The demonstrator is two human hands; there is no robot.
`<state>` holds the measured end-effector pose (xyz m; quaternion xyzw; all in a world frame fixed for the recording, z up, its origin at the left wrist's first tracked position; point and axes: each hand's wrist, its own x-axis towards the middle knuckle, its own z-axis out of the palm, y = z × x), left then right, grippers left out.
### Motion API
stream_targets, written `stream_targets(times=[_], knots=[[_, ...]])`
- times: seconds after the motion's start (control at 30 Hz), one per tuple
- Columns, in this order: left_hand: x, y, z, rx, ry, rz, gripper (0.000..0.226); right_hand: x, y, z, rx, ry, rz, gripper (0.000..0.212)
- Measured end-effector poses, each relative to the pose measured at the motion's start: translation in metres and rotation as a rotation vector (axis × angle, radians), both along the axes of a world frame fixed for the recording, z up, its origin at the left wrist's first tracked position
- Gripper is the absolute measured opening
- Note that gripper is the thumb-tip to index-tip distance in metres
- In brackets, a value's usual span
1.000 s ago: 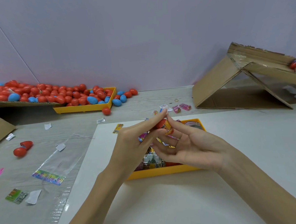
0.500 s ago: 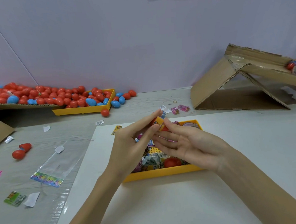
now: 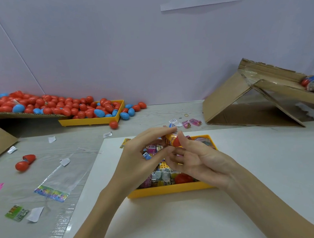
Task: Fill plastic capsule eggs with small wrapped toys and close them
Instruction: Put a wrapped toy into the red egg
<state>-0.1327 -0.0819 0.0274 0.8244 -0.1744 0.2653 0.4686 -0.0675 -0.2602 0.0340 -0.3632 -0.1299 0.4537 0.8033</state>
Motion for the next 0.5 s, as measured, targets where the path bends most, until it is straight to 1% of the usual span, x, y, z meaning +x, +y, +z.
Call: stream_targets(times=[0.13,0.23,0.4,0.5], knots=[[0.0010,0.0019,-0.0018,0.030,-0.069,0.023,0.043,-0.0001,0.0008,-0.0015,0.028,-0.004,0.006,0.043],[0.0007,0.0018,-0.0019,0.027,-0.097,0.028,0.043,-0.0007,-0.0001,0.0009,0.008,-0.036,0.003,0.041],[0.0006,-0.0012,-0.0024,0.031,-0.120,0.048,0.042,-0.0025,0.0010,0.0002,-0.002,0.014,-0.042,0.051],[0.0008,-0.0024,-0.0033,0.031,-0.127,0.083,0.040,-0.0042,0.0021,-0.0015,0.003,-0.001,-0.035,0.041]])
